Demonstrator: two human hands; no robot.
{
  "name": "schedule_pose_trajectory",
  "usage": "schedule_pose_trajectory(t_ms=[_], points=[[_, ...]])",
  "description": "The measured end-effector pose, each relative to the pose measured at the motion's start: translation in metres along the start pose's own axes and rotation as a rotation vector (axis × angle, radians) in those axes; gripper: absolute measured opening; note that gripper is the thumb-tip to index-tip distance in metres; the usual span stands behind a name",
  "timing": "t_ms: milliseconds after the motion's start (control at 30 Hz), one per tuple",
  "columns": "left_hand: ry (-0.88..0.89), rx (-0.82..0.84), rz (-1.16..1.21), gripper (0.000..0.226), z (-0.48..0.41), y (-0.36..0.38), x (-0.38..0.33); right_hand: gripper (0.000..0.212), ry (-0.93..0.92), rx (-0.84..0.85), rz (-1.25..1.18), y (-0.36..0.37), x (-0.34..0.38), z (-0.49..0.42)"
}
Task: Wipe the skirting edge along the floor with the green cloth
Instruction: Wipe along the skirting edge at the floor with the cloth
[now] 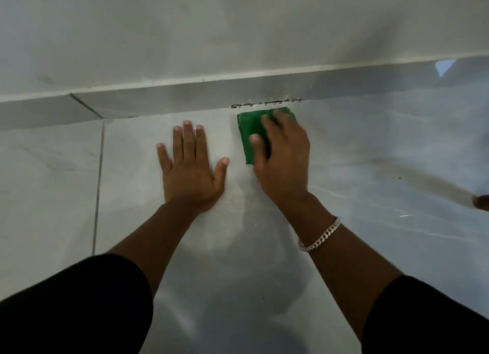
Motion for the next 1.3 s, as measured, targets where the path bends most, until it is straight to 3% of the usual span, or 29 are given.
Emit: schedule_pose_trajectory(t_ms=[100, 233, 433, 567, 733, 833, 1000, 1133, 1300], points=[[-0.002, 0.045, -0.031, 0.086, 0.0, 0.003, 0.0, 0.054, -0.106, 0.189, 0.219, 0.02, -0.004, 0.009], [0.022, 0.062, -0.035, 0.089, -0.002, 0.001, 0.011, 0.051, -0.108, 0.2, 0.287, 0.015, -0.025, -0.013], [0.05, 0.088, -0.038, 0.09, -0.001, -0.005, 0.018, 0.052, 0.217, 0.213, 0.328, -0.007, -0.063, -0.029], [0.046, 0.087, -0.053, 0.09, -0.002, -0.004, 0.018, 0.055, 0.397, 0.201, 0.31, 0.008, -0.032, -0.029], [0.03, 0.094, -0.072, 0.096, -0.004, 0.001, 0.018, 0.055, 0.134, 0.309, 0.26, 0.039, 0.025, -0.015], [0.049, 0.094, -0.067, 0.094, -0.005, 0.001, 0.019, 0.052, 0.013, 0.349, 0.283, 0.031, 0.008, -0.021], [0.058, 0.081, -0.068, 0.089, -0.004, 0.0, 0.021, 0.049, 0.206, 0.293, 0.34, -0.016, -0.07, -0.039], [0.035, 0.092, -0.086, 0.089, -0.01, 0.0, 0.019, 0.051, 0.351, 0.277, 0.319, 0.002, -0.035, -0.045], [0.024, 0.124, -0.1, 0.091, -0.016, 0.0, 0.023, 0.054, 0.066, 0.42, 0.255, 0.045, 0.051, -0.028]])
Point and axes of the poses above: each hand's wrist, its own z-axis away from the middle knuckle, its own y-axis out of the palm, x = y × z, the point moved 4 cm from there along -z, towards the middle knuckle, and after that the axes turned 3 degrees about x, right-handed, at the moved point
